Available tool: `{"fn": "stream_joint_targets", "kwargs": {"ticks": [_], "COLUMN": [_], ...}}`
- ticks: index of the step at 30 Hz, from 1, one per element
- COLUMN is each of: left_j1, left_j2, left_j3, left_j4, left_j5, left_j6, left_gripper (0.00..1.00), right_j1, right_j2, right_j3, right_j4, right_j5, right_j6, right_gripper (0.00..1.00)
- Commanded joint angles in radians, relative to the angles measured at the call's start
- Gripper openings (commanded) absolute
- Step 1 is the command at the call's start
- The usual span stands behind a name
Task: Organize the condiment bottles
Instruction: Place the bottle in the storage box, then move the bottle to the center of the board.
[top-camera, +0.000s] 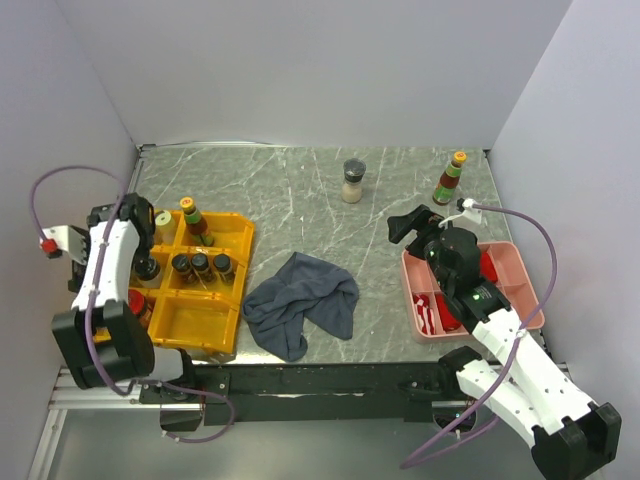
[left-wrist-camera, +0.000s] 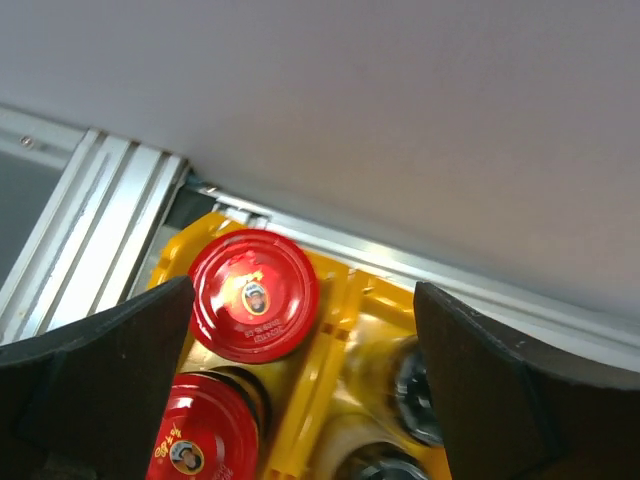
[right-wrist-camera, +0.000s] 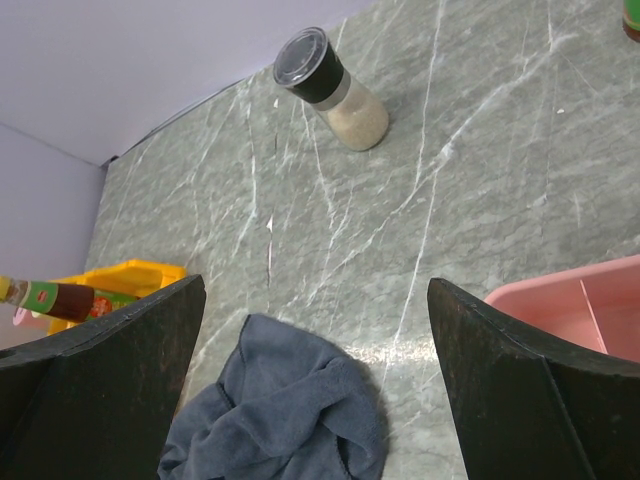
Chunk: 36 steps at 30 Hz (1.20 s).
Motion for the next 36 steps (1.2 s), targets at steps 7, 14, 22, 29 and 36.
{"fn": "stream_joint_targets", "kwargs": {"ticks": [7,14,22,29,36], "left_j1": [-0.078,-0.155,-0.352,-0.667,-0.799], "left_j2": [-0.178,-0.373,-0.412,-0.192,-0.140], "left_j3": [0.200,0.093,-0.064,-0.002,-0.034], "left_j4": [0.192,0.772,1.203,1.235,1.389], "left_j5": [-0.020,0.492,1.103,1.134,1.292], "left_j6": [0.445,0.986,1.130,1.292,1.386], "left_gripper": [0.99,1.00,0.99,0.99,1.00], "right_j1": [-0.003,-0.003,-0.003,-0.003,-0.004], "right_j2": [-0.006,0.029,0.041,0.087,0.151], "right_j3": [0.009,0.012,0.009,0.043,0.121], "right_j4": [0.026,0.032,0.048,0.023,-0.053], "right_j5": [0.017,0.011,0.008,0.031,0.045], "right_j6": [-0.014,-0.014,-0.021,-0.026,-0.026], "right_gripper": [1.00,1.00,1.00,1.00,1.00]}}
